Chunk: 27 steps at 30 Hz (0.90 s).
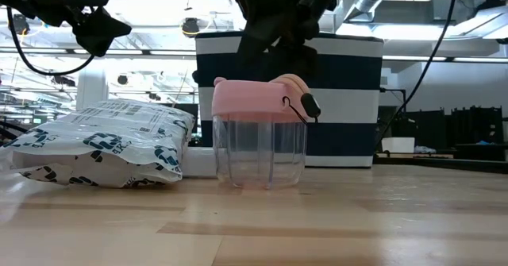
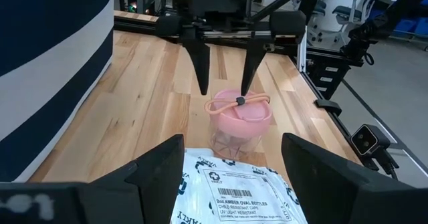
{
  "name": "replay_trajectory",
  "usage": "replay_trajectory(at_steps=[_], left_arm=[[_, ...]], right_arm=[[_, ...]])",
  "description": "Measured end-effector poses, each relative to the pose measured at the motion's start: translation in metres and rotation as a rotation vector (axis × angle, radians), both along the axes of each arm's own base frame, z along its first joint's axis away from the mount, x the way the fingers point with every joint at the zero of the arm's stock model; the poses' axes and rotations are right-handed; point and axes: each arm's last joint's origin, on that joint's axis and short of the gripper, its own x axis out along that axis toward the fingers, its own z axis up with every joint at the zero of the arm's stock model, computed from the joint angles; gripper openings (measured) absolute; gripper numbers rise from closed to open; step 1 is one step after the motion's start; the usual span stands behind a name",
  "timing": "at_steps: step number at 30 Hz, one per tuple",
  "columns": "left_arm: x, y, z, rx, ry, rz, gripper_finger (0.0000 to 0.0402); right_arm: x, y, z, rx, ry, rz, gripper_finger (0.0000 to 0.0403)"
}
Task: Pick & place medical supplies in basket/bin
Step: Put the pink tumbler into the blue bin
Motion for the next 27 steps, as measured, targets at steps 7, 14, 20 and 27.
replay_trajectory(at_steps=[7,14,20,27], left_arm=[[0.0,0.0,0.0,0.0,0.0,0.0,0.0241],[0.0,0.0,0.0,0.0,0.0,0.0,0.0241],[0.0,0.0,0.0,0.0,0.0,0.0,0.0241],[0.0,0.0,0.0,0.0,0.0,0.0,0.0241]], right_arm=[[0.0,-0.006,-0.001,0.016,0.018,-0.043,0.0249],[0.002,-0.012,-0.004,0.073,0.04,-0.036,0.0249],[0.003,-0.016,-0.004,0.079,0.04,-0.037,0.0249],[0.009,-0.017,-0.018,0.112,0.061,-0.02,0.0249]])
